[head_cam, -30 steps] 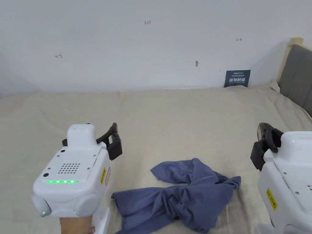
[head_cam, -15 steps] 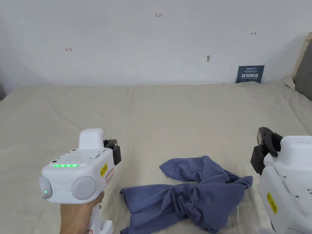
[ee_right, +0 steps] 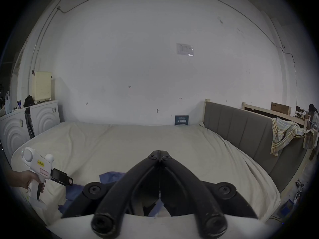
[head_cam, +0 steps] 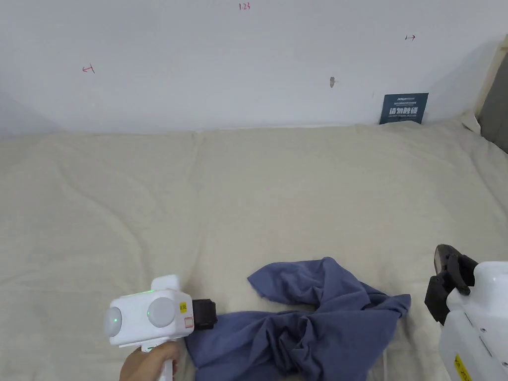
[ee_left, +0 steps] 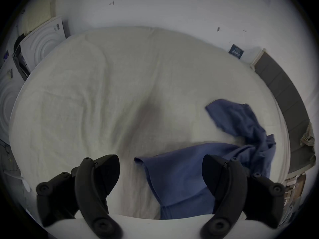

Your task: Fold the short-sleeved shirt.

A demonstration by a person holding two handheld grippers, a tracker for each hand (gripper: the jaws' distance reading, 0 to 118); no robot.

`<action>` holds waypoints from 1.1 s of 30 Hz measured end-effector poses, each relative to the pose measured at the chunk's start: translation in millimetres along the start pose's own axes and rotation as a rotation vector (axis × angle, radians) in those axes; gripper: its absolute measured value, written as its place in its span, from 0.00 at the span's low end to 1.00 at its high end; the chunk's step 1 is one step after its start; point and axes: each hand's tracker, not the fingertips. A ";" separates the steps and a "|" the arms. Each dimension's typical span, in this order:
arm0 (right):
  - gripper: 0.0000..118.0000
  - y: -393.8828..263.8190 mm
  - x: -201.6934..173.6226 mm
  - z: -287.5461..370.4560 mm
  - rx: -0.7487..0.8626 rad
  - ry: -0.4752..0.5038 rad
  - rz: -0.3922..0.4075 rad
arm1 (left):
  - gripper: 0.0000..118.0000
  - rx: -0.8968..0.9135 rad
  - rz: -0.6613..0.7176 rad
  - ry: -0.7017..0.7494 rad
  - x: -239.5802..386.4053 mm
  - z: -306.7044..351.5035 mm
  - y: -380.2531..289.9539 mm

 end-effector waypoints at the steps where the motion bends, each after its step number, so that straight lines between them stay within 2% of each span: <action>1: 0.00 -2.3 2.9 -2.3 -0.010 -0.005 0.000 | 0.85 -0.019 0.003 0.010 0.8 -7.1 -0.1; 3: 0.00 -7.7 10.0 -6.8 -0.029 -0.016 -0.002 | 0.84 -0.051 -0.007 0.029 3.4 -21.4 -3.1; 4: 0.00 -9.8 12.8 -8.2 -0.035 -0.021 -0.003 | 0.77 -0.065 -0.022 0.035 5.6 -26.1 -4.5; 5: 0.00 -12.1 15.9 -10.5 -0.045 -0.028 -0.002 | 0.64 -0.080 -0.036 0.033 8.8 -30.2 -7.2; 6: 0.00 -14.6 19.3 -13.4 -0.056 -0.035 -0.002 | 0.47 -0.111 -0.052 0.029 12.7 -31.7 -11.8; 8: 0.00 -19.3 25.9 -20.2 -0.086 -0.042 -0.009 | 0.34 -0.048 -0.059 0.056 18.2 -27.8 -20.5; 9: 0.00 -22.0 29.5 -25.2 -0.108 -0.044 -0.014 | 0.24 -0.046 -0.070 0.041 19.2 -26.8 -21.6; 10: 0.00 -24.7 33.0 -31.4 -0.137 -0.041 -0.018 | 0.06 -0.036 -0.076 0.024 18.9 -25.7 -21.5; 11: 0.02 -28.6 36.9 -41.5 -0.179 -0.038 -0.026 | 0.04 -0.020 -0.069 0.012 16.8 -23.7 -20.2; 12: 0.12 -32.5 41.3 -52.6 -0.225 -0.043 -0.035 | 0.03 0.005 -0.043 -0.038 11.8 -18.8 -18.3; 13: 0.41 -35.7 44.7 -63.8 -0.272 -0.046 -0.043 | 0.03 0.017 -0.008 -0.092 8.6 -14.1 -17.1; 14: 0.64 -40.9 48.8 -79.4 -0.334 -0.049 -0.056 | 0.03 0.043 0.015 -0.104 5.7 -6.0 -15.1; 15: 0.80 -45.9 51.8 -95.7 -0.410 -0.041 -0.067 | 0.03 0.081 0.028 -0.129 2.8 4.1 -14.7; 16: 0.84 -52.4 56.1 -110.4 -0.452 -0.024 -0.085 | 0.03 0.106 0.032 -0.155 0.5 12.0 -13.8; 22: 0.84 -96.2 57.7 -195.3 -0.697 0.009 -0.131 | 0.03 0.170 0.003 -0.222 1.1 46.8 -3.6; 27: 0.83 -124.3 42.9 -234.2 -0.847 0.010 -0.072 | 0.03 0.183 -0.020 -0.238 -0.5 52.5 -1.7; 28: 0.73 -127.6 42.0 -235.8 -0.862 0.008 -0.066 | 0.03 0.180 -0.018 -0.241 -1.9 52.3 -1.9; 29: 0.52 -128.7 40.2 -235.7 -0.863 0.028 -0.057 | 0.03 0.175 -0.010 -0.246 -4.0 52.1 -2.6; 30: 0.20 -130.1 39.4 -233.5 -0.859 0.034 -0.061 | 0.03 0.172 -0.003 -0.249 -5.6 50.6 -2.7; 31: 0.02 -130.6 36.9 -228.6 -0.866 0.045 -0.071 | 0.03 0.170 0.003 -0.250 -7.3 50.6 -3.6; 33: 0.02 -124.3 35.7 -217.1 -0.826 0.037 -0.075 | 0.03 0.172 0.018 -0.255 -12.0 52.3 -5.9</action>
